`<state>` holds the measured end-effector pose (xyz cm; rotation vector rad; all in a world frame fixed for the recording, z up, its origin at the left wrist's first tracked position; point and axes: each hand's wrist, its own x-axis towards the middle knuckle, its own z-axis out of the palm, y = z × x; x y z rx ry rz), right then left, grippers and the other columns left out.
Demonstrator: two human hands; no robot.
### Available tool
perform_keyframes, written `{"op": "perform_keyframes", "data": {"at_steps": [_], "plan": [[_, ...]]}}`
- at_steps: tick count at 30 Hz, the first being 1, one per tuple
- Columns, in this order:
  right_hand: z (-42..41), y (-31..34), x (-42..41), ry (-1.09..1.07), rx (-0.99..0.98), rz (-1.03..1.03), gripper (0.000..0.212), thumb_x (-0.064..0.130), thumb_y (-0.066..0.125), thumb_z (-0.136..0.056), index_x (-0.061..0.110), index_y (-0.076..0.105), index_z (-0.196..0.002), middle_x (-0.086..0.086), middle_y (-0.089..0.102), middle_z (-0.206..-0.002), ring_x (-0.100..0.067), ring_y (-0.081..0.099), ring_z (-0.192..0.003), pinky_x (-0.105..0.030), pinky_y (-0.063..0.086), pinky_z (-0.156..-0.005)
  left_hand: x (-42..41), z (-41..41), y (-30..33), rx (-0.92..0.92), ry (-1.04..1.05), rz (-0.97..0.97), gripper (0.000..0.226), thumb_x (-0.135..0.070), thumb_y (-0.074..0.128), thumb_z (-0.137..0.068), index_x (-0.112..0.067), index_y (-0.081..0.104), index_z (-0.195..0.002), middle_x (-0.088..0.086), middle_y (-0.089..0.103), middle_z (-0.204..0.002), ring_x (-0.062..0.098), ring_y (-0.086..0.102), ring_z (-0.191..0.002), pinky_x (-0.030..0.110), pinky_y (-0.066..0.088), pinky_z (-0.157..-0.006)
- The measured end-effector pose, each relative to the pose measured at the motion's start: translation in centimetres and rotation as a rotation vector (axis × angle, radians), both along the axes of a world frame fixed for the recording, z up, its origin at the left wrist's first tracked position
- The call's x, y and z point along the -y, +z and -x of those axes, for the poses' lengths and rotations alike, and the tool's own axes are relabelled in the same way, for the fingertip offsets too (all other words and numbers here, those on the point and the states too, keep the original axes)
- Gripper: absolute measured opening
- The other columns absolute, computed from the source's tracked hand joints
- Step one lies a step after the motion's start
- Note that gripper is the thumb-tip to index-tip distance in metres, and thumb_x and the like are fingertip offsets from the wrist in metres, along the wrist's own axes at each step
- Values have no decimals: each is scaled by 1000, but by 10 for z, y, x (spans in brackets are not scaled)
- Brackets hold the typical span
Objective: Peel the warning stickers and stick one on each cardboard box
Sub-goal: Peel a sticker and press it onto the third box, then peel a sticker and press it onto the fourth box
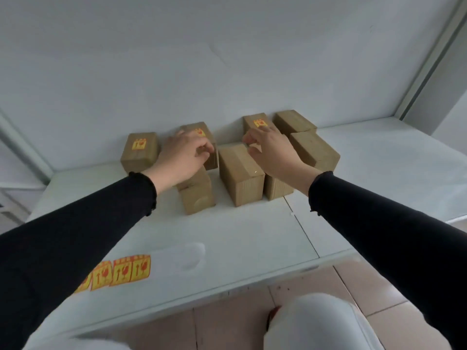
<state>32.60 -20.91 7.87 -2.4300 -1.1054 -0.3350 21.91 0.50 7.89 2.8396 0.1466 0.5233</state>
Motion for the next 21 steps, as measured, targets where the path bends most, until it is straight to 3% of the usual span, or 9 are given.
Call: {"op": "perform_keyframes", "data": {"at_steps": [6,11,15,18,21], "plan": [[102,-30,-25,121,-77,31,28,17,54,-94,21,62,-121,0,61,-122,-25,54,-112,-43,48,-90,-22,129,-28,-62,53,30,15,-24,63,-93,-26,73,-104,-1,62,-103,26,54,-106,39,43,-88],[171,-69,-59,219,-184,40,27,15,59,-93,17,63,-119,-4,62,-120,-28,53,-109,-41,47,-88,-42,209,-69,-183,153,77,15,-24,64,-93,-25,68,-108,-5,62,-108,20,54,-106,40,45,-90],[211,-98,-85,253,-282,28,26,12,59,-94,17,60,-119,0,63,-117,-20,55,-107,-31,46,-84,-56,239,-100,-301,262,139,23,-25,66,-92,-22,62,-114,-2,62,-116,21,56,-110,38,48,-91],[229,-115,-95,230,-337,39,26,15,60,-94,17,56,-120,0,62,-114,-19,56,-103,-33,50,-82,-61,245,-114,-393,285,175,39,-33,68,-90,-22,58,-126,0,59,-124,21,53,-115,38,47,-95],[234,-129,-95,205,-335,94,30,22,64,-93,17,53,-121,0,61,-115,-19,54,-102,-36,51,-80,-58,243,-120,-418,285,152,43,-41,68,-87,-25,56,-126,-3,58,-120,19,51,-112,38,45,-90]]}}
